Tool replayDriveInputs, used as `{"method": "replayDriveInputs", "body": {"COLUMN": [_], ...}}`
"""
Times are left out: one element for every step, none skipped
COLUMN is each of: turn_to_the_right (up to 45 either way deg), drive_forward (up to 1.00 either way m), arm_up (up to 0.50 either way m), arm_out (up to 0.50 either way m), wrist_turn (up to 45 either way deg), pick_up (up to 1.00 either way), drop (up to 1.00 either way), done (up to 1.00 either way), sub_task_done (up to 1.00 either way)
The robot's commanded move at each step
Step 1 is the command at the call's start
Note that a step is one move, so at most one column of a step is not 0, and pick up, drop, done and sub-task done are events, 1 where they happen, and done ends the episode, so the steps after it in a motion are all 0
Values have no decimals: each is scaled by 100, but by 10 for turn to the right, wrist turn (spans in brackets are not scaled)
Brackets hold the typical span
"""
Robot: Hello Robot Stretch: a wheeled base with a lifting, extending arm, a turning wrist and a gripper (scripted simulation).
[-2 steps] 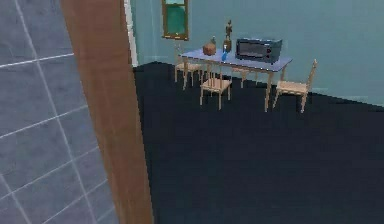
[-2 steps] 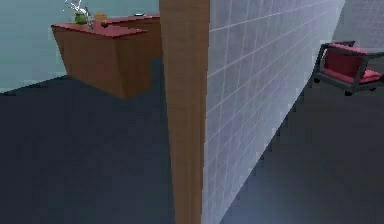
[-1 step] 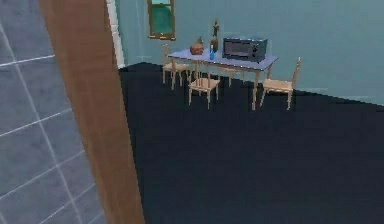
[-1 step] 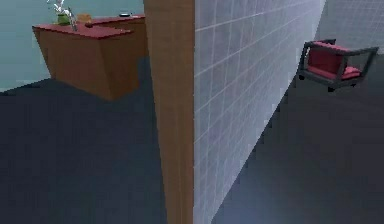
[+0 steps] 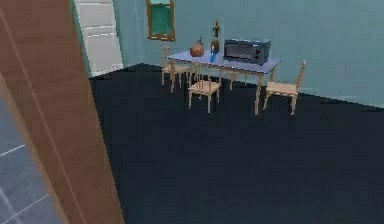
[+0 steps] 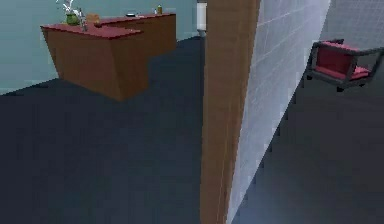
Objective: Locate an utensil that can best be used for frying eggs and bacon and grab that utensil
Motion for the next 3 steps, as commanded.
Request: {"method": "replayDriveInputs", "body": {"turn_to_the_right": [450,210,0], "drive_forward": [0,0,75], "arm_up": [0,0,0], "arm_out": [0,0,0], "wrist_turn": [0,0,0], "pick_up": [0,0,0], "drop": [0,0,0], "done": [0,0,0], "sub_task_done": [0,0,0]}}
